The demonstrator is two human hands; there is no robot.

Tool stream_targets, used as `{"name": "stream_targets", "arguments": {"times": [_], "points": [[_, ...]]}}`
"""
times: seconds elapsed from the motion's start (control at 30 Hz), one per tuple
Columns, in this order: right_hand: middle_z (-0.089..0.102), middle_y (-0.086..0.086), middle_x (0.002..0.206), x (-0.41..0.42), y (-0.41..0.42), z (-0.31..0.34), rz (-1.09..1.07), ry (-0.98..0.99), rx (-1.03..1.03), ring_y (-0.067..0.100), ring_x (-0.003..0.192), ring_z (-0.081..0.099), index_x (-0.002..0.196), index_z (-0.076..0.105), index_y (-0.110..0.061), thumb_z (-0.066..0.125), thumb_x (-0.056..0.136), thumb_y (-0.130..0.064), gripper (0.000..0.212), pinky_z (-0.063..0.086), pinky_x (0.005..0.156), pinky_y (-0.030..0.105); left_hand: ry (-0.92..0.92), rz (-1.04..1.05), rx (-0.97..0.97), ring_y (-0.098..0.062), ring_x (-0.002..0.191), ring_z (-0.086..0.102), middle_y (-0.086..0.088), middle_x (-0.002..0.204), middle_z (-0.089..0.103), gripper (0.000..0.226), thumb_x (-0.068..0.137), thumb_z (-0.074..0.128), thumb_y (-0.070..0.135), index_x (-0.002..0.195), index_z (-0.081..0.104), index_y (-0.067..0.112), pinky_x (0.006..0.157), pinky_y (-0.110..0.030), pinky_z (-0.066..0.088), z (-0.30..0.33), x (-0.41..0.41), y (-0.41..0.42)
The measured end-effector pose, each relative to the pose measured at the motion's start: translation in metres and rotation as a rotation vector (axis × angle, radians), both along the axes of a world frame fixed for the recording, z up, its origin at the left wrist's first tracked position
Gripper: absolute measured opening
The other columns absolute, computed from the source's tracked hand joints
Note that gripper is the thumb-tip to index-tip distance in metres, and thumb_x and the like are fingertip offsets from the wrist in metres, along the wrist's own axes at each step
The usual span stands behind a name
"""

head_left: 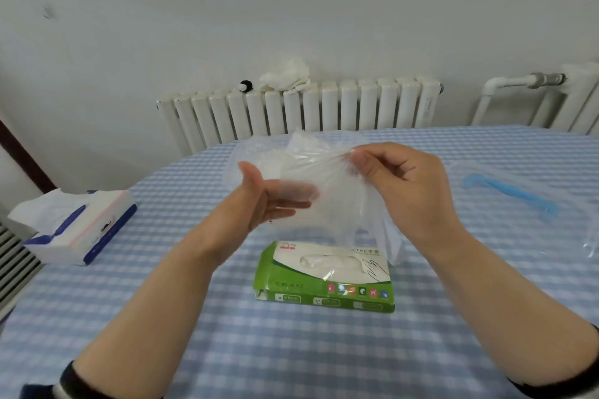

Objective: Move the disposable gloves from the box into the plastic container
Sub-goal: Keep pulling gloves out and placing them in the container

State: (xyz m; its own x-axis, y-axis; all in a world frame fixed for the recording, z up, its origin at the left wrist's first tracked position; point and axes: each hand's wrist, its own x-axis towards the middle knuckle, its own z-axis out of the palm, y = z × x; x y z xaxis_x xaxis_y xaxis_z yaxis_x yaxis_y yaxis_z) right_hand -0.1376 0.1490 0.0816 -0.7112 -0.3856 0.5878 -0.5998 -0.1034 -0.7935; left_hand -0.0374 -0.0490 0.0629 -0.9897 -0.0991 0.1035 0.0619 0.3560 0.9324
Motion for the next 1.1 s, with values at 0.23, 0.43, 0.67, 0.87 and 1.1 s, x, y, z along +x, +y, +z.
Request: {"name": "stream_targets", "arguments": {"times": [0.23, 0.43, 0.67, 0.87, 1.1], "points": [[0.071, -0.014, 0.094, -0.001, 0.004, -0.003, -0.229, 0.517, 0.132, 0.003, 0.090, 0.066, 0.097, 0.076, -0.019, 0.064, 0.092, -0.029, 0.016, 0.052, 0.078, 0.026, 0.117, 0.161, -0.044, -0.013, 0.095, 0.071, 0.001, 0.094, 0.076, 0.055, 0.080, 0.049, 0.068, 0.089, 0.078, 0.022, 0.098, -0.035, 0.049, 0.053, -0.019, 0.035], [0.059, 0.013, 0.127, -0.004, 0.004, -0.009, -0.459, 0.863, 0.067, 0.028, 0.115, 0.055, 0.122, 0.063, -0.003, 0.067, 0.093, -0.020, 0.034, 0.041, 0.102, 0.029, 0.251, 0.141, -0.026, -0.012, 0.077, 0.069, 0.007, 0.083, 0.073, 0.018, 0.100, 0.053, 0.014, 0.099, 0.071, 0.019, 0.069, -0.025, 0.055, 0.069, -0.043, 0.045], [0.037, 0.009, 0.153, -0.004, -0.012, -0.027, -0.494, 0.910, 0.642, 0.028, 0.145, 0.028, 0.141, 0.047, -0.013, 0.047, 0.095, -0.049, 0.059, 0.019, 0.113, 0.063, 0.493, 0.186, 0.038, -0.014, 0.077, 0.069, -0.003, 0.107, 0.072, 0.029, 0.101, 0.041, -0.003, 0.106, 0.063, 0.015, 0.053, -0.022, 0.050, 0.085, -0.062, 0.022], [0.036, 0.005, 0.154, -0.019, -0.014, -0.047, -0.320, 0.636, 0.986, 0.027, 0.146, 0.024, 0.146, 0.038, -0.022, 0.019, 0.090, -0.066, 0.073, 0.008, 0.114, 0.061, 0.075, 0.440, -0.308, -0.023, 0.073, 0.072, 0.001, 0.113, 0.068, 0.051, 0.098, 0.032, -0.004, 0.136, 0.040, 0.029, 0.059, -0.036, 0.053, 0.049, -0.090, -0.028], [0.009, -0.004, 0.163, -0.022, -0.013, -0.047, -0.210, 0.499, 1.007, 0.018, 0.150, -0.006, 0.153, 0.014, -0.032, -0.014, 0.073, -0.077, 0.097, -0.015, 0.115, 0.051, -0.309, 0.497, -0.771, -0.032, 0.089, 0.065, -0.012, 0.115, 0.062, 0.093, 0.082, 0.047, -0.017, 0.154, 0.010, 0.030, 0.072, -0.047, 0.058, 0.029, -0.105, -0.042]]}}
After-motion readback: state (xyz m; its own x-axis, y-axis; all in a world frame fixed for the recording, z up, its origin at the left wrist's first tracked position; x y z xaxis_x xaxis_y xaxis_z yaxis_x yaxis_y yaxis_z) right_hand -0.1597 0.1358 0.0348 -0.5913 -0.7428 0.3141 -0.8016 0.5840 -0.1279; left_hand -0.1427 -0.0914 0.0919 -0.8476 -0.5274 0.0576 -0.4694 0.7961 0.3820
